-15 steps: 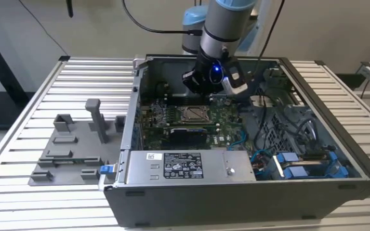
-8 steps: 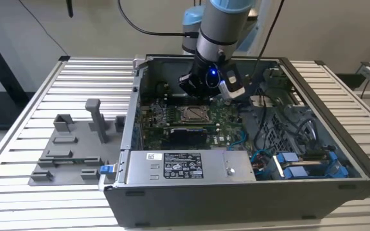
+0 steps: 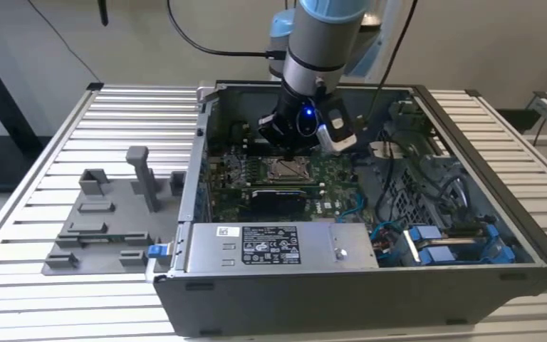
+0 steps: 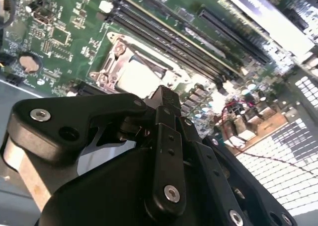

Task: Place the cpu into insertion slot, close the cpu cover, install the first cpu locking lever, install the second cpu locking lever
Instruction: 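Install the second cpu locking lever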

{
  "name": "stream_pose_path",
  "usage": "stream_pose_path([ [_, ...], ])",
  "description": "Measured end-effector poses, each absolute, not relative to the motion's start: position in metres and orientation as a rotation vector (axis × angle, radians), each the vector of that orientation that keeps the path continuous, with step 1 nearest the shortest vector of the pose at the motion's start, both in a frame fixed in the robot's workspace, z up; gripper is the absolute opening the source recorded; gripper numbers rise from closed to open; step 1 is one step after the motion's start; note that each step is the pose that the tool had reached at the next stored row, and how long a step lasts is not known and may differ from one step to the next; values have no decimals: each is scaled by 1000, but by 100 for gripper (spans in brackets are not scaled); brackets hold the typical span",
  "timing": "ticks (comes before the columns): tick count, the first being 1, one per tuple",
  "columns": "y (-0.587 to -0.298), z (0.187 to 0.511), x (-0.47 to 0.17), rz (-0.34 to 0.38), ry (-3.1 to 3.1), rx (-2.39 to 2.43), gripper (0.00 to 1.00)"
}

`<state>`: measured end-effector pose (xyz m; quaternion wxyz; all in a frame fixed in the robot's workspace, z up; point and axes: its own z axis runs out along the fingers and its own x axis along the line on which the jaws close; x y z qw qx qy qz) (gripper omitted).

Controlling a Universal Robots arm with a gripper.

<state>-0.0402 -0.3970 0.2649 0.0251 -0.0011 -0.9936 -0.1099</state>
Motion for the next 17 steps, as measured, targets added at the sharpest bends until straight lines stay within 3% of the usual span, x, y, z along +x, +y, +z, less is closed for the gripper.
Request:
stream_pose_path([
  [17, -397, 259, -64, -339, -3076, -3, 11],
])
